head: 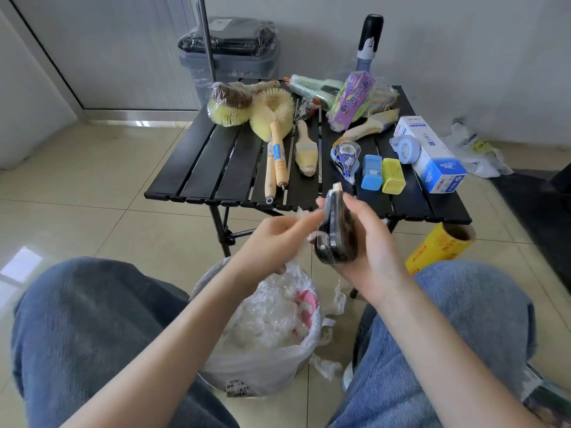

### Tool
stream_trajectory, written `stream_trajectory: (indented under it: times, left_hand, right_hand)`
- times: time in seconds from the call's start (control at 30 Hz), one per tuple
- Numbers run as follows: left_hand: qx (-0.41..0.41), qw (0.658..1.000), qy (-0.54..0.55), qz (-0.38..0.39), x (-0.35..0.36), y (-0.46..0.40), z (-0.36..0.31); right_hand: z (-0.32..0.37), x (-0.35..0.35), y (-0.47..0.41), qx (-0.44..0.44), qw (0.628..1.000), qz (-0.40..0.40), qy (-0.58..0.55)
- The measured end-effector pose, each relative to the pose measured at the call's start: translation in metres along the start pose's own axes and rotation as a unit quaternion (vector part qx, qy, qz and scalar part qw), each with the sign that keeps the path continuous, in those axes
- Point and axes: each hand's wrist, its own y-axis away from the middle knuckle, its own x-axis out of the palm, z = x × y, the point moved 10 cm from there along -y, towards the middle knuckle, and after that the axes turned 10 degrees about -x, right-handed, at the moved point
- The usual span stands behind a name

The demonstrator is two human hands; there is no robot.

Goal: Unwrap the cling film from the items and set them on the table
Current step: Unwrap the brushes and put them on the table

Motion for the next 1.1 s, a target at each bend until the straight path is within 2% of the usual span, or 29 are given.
stream_trajectory:
  times: [0.07, 0.2, 0.43, 0.57, 0.63, 0.8, 0.97, 1.03, 1.1]
  left_hand:
    - [0.048, 0.999, 0.000, -0.019, -0.002, 0.004, -0.010]
    - [0.083, 0.996, 0.007, -0.015, -0.006, 0.013, -0.023]
    - [0.105, 0.991, 0.074, 0.045, -0.008, 0.022, -0.030]
    - [0.063, 0.969, 0.220, 0.097, -0.011, 0.022, -0.016]
    - [0.053, 0.962, 0.247, 0.101, -0.013, 0.022, -0.007]
    - [0.053, 0.966, 0.244, 0.066, -0.026, 0.018, 0.000]
    - [0.026, 0.980, 0.194, -0.038, -0.058, 0.014, 0.011]
    - [0.015, 0.988, 0.142, -0.056, -0.068, 0.010, 0.021]
    - [-0.001, 0.997, 0.044, -0.068, -0.071, 0.004, 0.035]
  right_hand:
    - [0.000, 0.002, -0.001, 0.004, 1.000, -0.008, 0.028]
    - [0.002, -0.002, -0.005, -0.002, 0.994, -0.027, 0.102]
    - [0.001, 0.019, -0.003, 0.010, 1.000, -0.019, -0.022]
    - [0.020, 0.027, -0.010, -0.042, 0.994, -0.027, -0.094]
    - [0.028, 0.027, -0.013, -0.059, 0.993, -0.019, -0.101]
    - [0.031, 0.024, -0.019, -0.080, 0.989, -0.025, -0.121]
    - [0.034, 0.006, -0.024, -0.095, 0.985, -0.087, -0.117]
    - [0.035, -0.001, -0.025, -0.097, 0.986, -0.102, -0.088]
    - [0.032, -0.002, -0.024, -0.090, 0.990, -0.096, -0.049]
